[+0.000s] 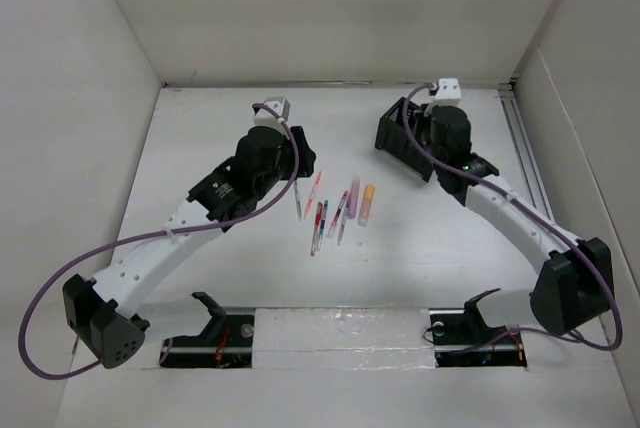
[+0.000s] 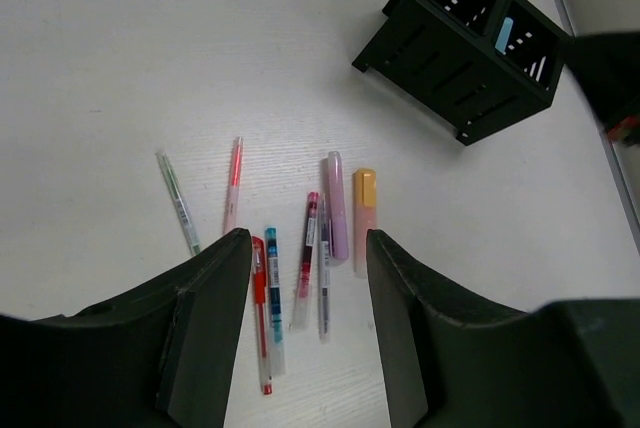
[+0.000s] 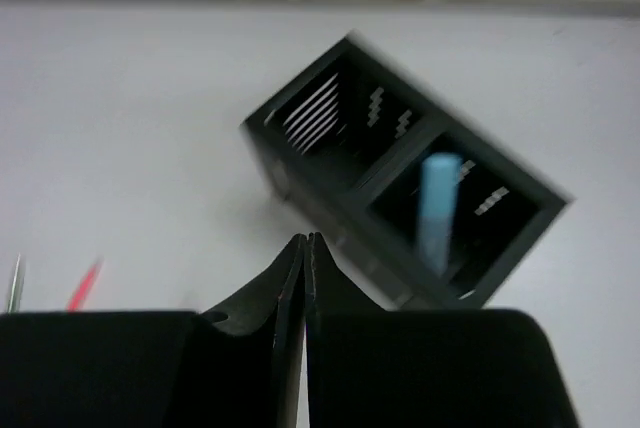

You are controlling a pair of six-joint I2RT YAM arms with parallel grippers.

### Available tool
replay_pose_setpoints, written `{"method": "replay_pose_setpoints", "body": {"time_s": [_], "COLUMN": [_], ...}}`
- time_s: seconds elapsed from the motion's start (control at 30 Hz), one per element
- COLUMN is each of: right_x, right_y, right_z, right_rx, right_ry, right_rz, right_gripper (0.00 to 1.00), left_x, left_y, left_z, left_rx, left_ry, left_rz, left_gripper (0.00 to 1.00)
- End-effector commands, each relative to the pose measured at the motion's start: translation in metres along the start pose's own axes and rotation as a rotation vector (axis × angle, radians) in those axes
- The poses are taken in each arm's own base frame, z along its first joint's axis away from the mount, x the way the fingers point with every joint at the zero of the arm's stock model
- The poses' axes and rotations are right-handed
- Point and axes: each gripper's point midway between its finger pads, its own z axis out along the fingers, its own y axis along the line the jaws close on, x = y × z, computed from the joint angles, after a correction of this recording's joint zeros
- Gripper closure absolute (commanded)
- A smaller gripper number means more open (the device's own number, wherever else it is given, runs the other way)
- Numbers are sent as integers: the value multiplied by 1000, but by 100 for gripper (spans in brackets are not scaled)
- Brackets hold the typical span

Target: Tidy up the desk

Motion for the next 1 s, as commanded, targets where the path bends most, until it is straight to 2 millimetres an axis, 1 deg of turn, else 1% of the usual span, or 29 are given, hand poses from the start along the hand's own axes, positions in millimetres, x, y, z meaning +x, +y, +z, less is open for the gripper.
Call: {"method": "replay_pose_setpoints", "body": {"time_s": [0.0,0.03,0.07,0.1,0.17,0.2,0.23,0.27,0.3,0.37,0.4,0.43,0.5,0.53,0.67,0.7,0.73,0.8,0.9,0.97], "right_x": [90,105,120,129,141,154,160,160,172,179,179,187,191,199,213,215,222,227,236,239], "right_y": [53,58,63,70,80,81,87,90,94,96,97,98,98,97,101,105,104,103,100,99], "right_z": [-22,-26,-26,-28,-27,-23,-22,-18,-15,-11,-7,-4,0,2,0,-3,-5,-6,-7,-5], "right_rx": [-164,-172,-177,-198,-224,-224,-246,-252,-255,-245,-239,-232,-226,-221,-223,-233,-230,-226,-212,-210], "right_ry": [258,292,330,354,391,429,446,452,484,506,505,525,543,565,599,603,617,626,648,643], "right_rz": [-69,-90,-102,-90,-89,-91,-88,-88,-101,-97,-89,-91,-76,-79,-72,-72,-71,-56,-58,-65], "right_gripper": [92,86,73,67,57,56,56,55,55,55,55,55,55,55,54,54,54,49,49,48], "left_x": [-10,-9,-7,-7,-4,-4,-2,-2,0,2,3,5,5,7,6,6,7,8,7,4], "left_y": [1,2,3,3,5,6,6,6,7,8,8,9,10,11,14,13,14,14,13,12], "left_z": [-11,-12,-12,-14,-16,-16,-17,-18,-18,-20,-20,-20,-23,-22,-25,-25,-25,-25,-24,-24], "left_rx": [1,2,1,1,-2,-2,-1,1,2,2,2,1,5,-2,-7,-6,-7,-6,-4,-1], "left_ry": [-38,-36,-32,-34,-29,-29,-25,-25,-21,-18,-14,-13,-16,-13,-21,-19,-20,-17,-18,-21], "left_rz": [-36,-40,-40,-42,-42,-42,-41,-43,-43,-43,-46,-47,-51,-51,-52,-53,-55,-53,-50,-47], "left_gripper": [54,54,55,55,55,55,55,55,55,54,55,55,55,55,55,55,55,55,55,55]}}
